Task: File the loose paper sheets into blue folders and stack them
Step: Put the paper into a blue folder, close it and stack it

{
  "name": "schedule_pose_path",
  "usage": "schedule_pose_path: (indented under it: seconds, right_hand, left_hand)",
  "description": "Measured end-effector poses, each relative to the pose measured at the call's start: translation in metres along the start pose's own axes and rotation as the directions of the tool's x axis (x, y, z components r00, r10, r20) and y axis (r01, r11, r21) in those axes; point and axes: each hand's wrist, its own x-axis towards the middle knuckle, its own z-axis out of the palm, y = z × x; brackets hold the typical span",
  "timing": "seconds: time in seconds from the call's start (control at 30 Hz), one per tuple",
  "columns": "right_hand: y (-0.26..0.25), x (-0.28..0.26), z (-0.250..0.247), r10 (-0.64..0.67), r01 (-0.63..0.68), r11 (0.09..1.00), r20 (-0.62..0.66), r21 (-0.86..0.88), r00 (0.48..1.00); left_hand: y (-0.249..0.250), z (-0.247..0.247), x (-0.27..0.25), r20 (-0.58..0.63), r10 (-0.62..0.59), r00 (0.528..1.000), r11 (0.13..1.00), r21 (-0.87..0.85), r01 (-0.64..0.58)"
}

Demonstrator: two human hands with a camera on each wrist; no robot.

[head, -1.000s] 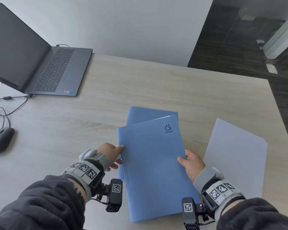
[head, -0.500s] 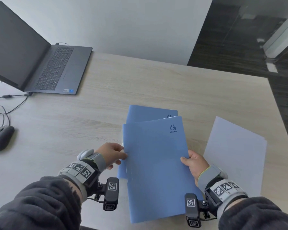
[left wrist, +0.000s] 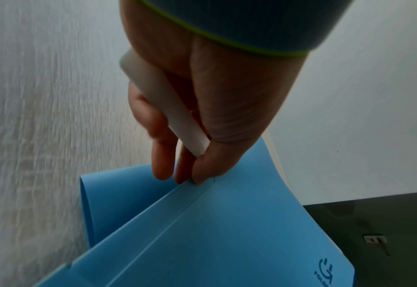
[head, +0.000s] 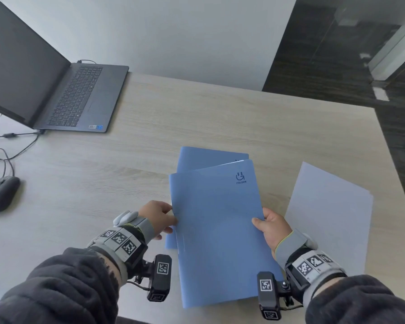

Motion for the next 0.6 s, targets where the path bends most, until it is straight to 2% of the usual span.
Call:
schedule_pose_path:
  seconds: [0.13, 0.2, 0.27, 0.6]
  right_hand:
    - [0.002, 0.000, 0.001, 0.009, -0.008, 0.999, -0.020, 0.047, 1.000]
    - [0.003, 0.001, 0.003, 0.011, -0.009, 0.997, -0.028, 0.078, 1.000]
    - [0.003, 0.000, 0.005, 0.010, -0.006, 0.995, -0.040, 0.103, 0.999]
    - [-0.002, -0.006, 0.015, -0.002, 0.009, 0.988, -0.044, 0.152, 0.999]
  left_hand:
    - [-0.002, 0.009, 0.003, 0.033, 0.029, 0.999, 0.963, -0.268, -0.019]
    - [-0.001, 0.015, 0.004, 0.034, 0.025, 0.999, 0.897, -0.443, -0.007]
    - [0.001, 0.020, 0.002, 0.017, 0.013, 1.000, 0.839, -0.544, -0.002]
    - [0.001, 0.023, -0.001, -0.057, -0.059, 0.997, 0.762, -0.647, 0.008]
